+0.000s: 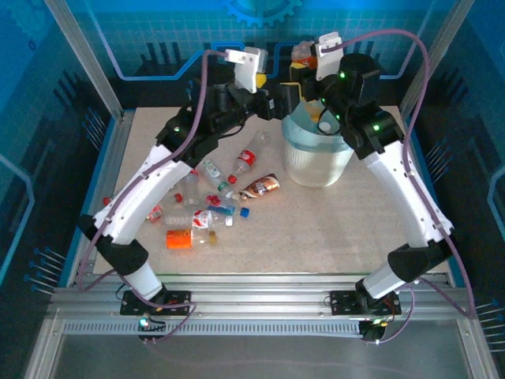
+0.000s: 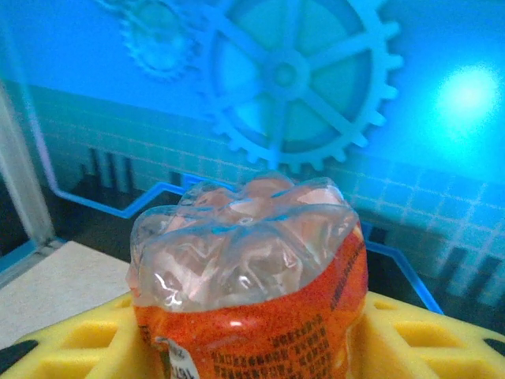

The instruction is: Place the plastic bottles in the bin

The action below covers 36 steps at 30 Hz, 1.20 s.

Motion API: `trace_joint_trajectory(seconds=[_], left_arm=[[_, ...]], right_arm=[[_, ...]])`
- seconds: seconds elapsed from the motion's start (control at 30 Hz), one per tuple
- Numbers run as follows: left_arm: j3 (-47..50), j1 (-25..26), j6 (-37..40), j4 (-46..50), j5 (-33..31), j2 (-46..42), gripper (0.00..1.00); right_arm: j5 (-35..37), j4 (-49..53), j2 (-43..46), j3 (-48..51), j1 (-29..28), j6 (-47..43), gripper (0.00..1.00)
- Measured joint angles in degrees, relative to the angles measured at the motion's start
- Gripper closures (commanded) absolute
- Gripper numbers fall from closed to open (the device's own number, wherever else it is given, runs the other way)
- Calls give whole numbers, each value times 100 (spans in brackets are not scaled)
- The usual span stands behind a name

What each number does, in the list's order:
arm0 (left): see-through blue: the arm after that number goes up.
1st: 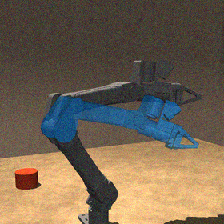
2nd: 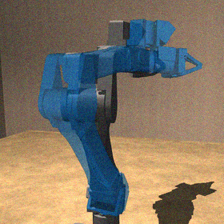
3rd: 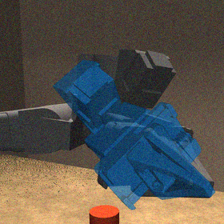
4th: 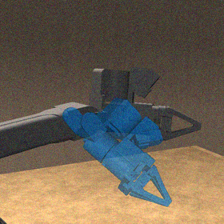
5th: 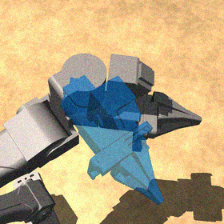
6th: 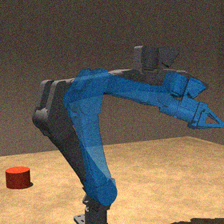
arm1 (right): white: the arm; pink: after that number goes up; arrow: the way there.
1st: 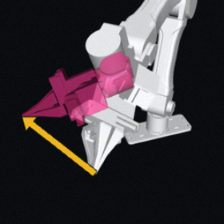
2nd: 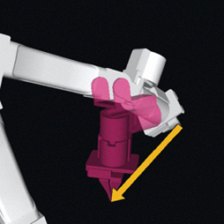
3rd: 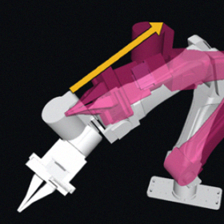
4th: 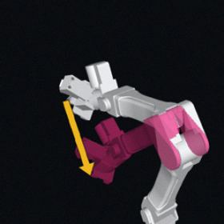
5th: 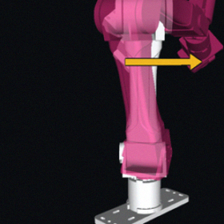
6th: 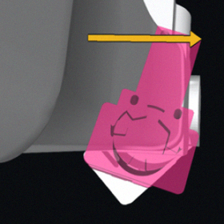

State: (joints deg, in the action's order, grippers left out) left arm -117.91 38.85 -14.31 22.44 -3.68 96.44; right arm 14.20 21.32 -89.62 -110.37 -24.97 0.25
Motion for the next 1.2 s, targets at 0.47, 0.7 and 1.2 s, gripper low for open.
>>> trace_joint_trajectory(seconds=[0.47,0.7,1.2], left_arm=[[1259,0,-662,-116,317,57,3],[1478,0,-684,-155,308,-149,2],[1499,0,-946,-262,313,-240,3]], right_arm=[[13,-686,-367,1034,546,623,39],[-96,-708,-378,1270,592,813,29],[-162,-726,-358,1414,649,837,28]])
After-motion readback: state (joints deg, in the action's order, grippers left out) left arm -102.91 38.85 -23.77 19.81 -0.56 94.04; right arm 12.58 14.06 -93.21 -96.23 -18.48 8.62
